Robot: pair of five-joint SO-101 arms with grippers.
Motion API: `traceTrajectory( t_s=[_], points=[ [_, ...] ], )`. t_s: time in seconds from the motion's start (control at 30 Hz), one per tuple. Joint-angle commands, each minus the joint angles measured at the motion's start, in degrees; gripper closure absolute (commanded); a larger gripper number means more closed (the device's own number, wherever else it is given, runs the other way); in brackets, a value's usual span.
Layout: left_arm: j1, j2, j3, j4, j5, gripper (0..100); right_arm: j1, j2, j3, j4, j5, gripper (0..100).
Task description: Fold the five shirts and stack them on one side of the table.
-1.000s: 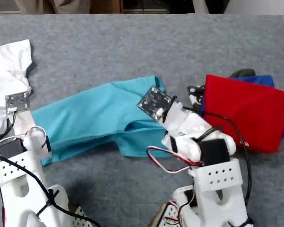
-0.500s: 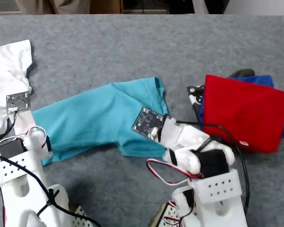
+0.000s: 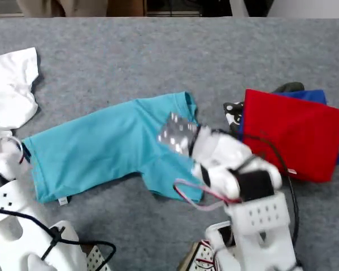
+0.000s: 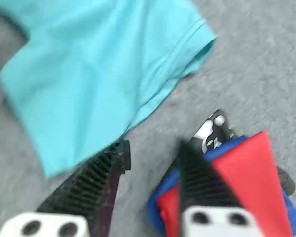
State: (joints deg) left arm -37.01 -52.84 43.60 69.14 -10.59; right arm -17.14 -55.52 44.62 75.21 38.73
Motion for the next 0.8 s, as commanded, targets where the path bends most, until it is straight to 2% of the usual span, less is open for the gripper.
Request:
traceTrajectory(
  t_s=[0.0,0.13,0.3,0.53,0.77],
  points=[
    [6.2,0.0,-3.3,-0.4,5.1,97,-0.6,12.3,-7.6,-8.4,-4.5,92.5],
    [12.0,5.0,3.0,-9.8,10.5,98,-0.7,29.6,-19.1,-11.0,-9.6,97.4],
    [11.8,16.6,5.3,-14.0,15.7,98,-0.5,51.0,-33.2,-10.2,-15.3,98.5],
    [11.8,30.7,4.7,-26.5,15.9,98,-0.5,74.5,-54.1,-6.2,-21.3,98.6],
    [10.3,41.1,4.2,-30.8,15.9,98,1.7,97.5,-80.0,2.3,-22.1,98.6]
  ],
)
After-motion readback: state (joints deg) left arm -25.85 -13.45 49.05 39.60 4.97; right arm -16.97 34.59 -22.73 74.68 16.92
